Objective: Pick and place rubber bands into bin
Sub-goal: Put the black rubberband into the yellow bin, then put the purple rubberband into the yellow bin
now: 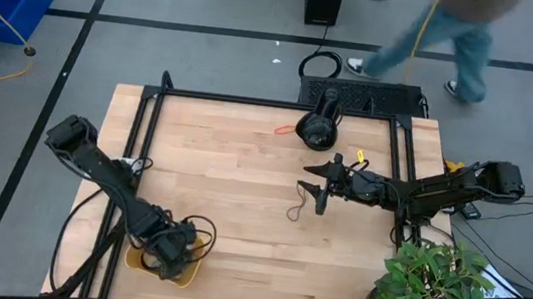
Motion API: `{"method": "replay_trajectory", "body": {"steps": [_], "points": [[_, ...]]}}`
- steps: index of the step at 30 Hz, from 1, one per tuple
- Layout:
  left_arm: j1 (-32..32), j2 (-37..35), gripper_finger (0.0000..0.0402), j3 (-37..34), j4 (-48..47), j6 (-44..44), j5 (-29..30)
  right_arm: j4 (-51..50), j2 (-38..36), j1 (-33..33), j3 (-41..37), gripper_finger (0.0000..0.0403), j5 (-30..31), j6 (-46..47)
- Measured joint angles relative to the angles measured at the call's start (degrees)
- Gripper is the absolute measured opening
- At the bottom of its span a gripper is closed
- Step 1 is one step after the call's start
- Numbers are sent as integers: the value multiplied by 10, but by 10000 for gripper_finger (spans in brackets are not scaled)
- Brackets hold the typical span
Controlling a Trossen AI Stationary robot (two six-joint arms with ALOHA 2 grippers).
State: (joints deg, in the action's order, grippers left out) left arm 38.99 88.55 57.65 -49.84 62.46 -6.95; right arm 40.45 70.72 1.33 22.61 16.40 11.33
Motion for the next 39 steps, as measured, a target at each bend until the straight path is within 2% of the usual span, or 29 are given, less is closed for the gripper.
{"method": "replay_trajectory", "body": {"steps": [6,17,23,27,33,39], "points": [[-22,0,69,0,1,-24,11,0,0,0,0,216,0,0],[-34,0,81,0,2,-24,6,0,0,0,0,215,0,0],[-34,0,131,0,2,-4,4,0,0,0,0,219,0,0],[-35,0,179,0,2,-16,-31,0,0,0,0,221,0,0],[-38,-10,219,1,4,-18,-147,0,0,0,0,217,0,0],[-37,-53,227,1,4,-8,-127,0,0,0,0,221,0,0]]}}
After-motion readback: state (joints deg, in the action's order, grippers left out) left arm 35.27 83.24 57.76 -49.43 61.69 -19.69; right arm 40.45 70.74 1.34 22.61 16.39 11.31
